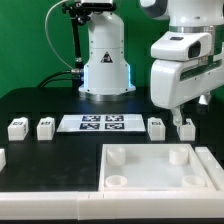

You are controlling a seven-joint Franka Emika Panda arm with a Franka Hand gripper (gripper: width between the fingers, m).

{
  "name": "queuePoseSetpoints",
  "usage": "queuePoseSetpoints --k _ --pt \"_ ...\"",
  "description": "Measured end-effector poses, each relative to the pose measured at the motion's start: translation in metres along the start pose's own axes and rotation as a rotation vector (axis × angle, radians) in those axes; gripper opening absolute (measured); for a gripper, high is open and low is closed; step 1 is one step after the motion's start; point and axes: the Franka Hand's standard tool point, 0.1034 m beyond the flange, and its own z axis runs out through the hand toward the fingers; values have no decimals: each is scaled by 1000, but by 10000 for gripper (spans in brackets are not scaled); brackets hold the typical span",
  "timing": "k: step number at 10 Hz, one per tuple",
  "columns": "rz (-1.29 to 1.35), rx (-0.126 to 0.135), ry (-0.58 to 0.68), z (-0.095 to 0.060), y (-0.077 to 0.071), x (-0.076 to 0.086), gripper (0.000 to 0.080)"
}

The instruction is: Assemble one leg

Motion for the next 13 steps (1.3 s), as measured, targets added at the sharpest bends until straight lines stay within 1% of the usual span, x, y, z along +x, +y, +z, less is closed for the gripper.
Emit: queuePoseSetpoints --k 1,2,4,5,6,7,8,9,10,11,12,13 --pt "81 2 2 0 -1 1 649" --pt "239 9 0 2 -6 0 649" --pt "544 22 -29 14 -30 -8 649" --pt "626 23 -46 22 -42 -14 649" --pt "604 26 -53 24 -43 -15 649" --pt "607 27 -50 23 -42 -14 649" --pt "600 30 -75 24 -43 -17 649" --pt "595 55 -211 23 -44 -26 649" --pt "609 76 -281 23 -45 -24 649" --pt "618 103 -416 23 -49 -35 649" --pt "642 143 -541 26 -51 -40 649" --pt "647 168 -628 31 -53 -37 649"
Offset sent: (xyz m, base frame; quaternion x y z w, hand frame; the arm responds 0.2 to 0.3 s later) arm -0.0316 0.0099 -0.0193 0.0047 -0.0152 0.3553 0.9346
